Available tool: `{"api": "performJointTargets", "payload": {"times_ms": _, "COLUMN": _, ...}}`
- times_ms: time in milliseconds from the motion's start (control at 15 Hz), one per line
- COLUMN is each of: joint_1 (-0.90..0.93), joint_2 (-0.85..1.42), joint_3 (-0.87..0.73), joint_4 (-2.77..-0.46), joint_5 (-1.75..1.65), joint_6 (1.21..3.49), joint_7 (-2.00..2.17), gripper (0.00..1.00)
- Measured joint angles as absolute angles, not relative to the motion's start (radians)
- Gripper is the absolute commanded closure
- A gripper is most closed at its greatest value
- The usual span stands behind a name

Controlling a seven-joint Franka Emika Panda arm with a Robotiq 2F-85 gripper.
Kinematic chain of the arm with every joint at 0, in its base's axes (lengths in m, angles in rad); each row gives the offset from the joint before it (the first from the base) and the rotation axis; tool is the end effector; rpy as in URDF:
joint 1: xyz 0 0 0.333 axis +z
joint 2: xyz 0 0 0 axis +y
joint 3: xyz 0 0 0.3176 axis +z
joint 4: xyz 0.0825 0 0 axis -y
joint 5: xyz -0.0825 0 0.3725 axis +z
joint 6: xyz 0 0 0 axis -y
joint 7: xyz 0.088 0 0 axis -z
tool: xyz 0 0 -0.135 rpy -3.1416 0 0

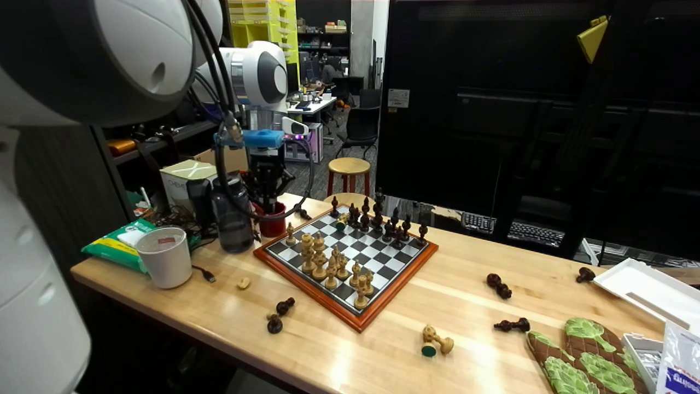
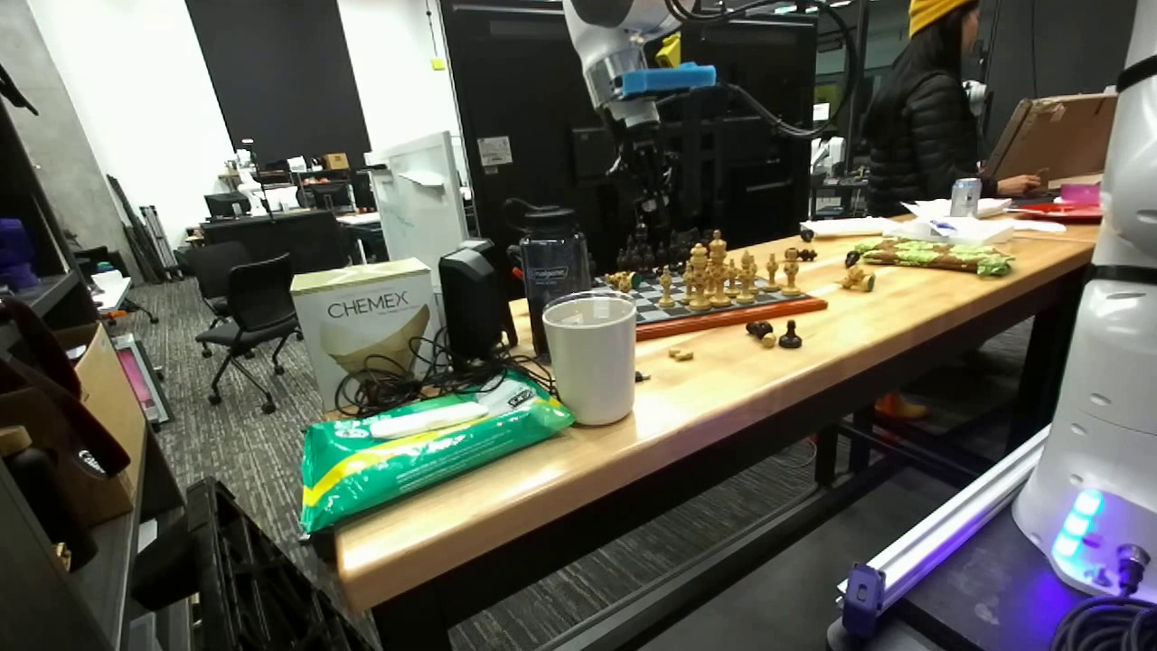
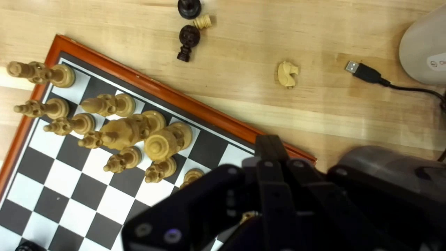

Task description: Move one yellow chess piece away from you on the board

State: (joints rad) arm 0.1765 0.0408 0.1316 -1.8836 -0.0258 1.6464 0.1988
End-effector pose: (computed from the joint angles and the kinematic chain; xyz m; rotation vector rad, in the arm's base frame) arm 0.4976 0.1542 0.4416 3.0213 0.1747 -0.4017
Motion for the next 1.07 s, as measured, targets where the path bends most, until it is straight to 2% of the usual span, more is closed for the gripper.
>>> {"api": "performJointTargets", "payload": {"times_ms": 133, "joint_1": 0.175, "joint_2": 0.016, "joint_3": 0.131, "joint_4": -1.907, "joint_5": -0.018, "joint_6": 1.647, "joint_7": 0.199, "gripper": 1.00}}
{"api": "performJointTargets", "payload": {"times_ms": 200, "joint_1": 0.173, "joint_2": 0.004, "joint_3": 0.131, "joint_4": -1.919, "joint_5": -0.015, "joint_6": 1.649, "joint_7": 0.199, "gripper": 0.95}}
{"api": "performJointTargets", "payload": {"times_ms": 267, "joint_1": 0.172, "joint_2": -0.009, "joint_3": 0.131, "joint_4": -1.932, "joint_5": -0.010, "joint_6": 1.652, "joint_7": 0.199, "gripper": 0.73}}
{"api": "performJointTargets", "payload": {"times_ms": 400, "joint_1": 0.167, "joint_2": -0.038, "joint_3": 0.131, "joint_4": -1.956, "joint_5": 0.005, "joint_6": 1.665, "joint_7": 0.196, "gripper": 0.64}}
{"api": "performJointTargets", "payload": {"times_ms": 1000, "joint_1": 0.134, "joint_2": -0.195, "joint_3": 0.110, "joint_4": -2.083, "joint_5": 0.075, "joint_6": 1.790, "joint_7": 0.092, "gripper": 0.02}}
{"api": "performJointTargets", "payload": {"times_ms": 1067, "joint_1": 0.131, "joint_2": -0.206, "joint_3": 0.106, "joint_4": -2.096, "joint_5": 0.075, "joint_6": 1.805, "joint_7": 0.074, "gripper": 0.00}}
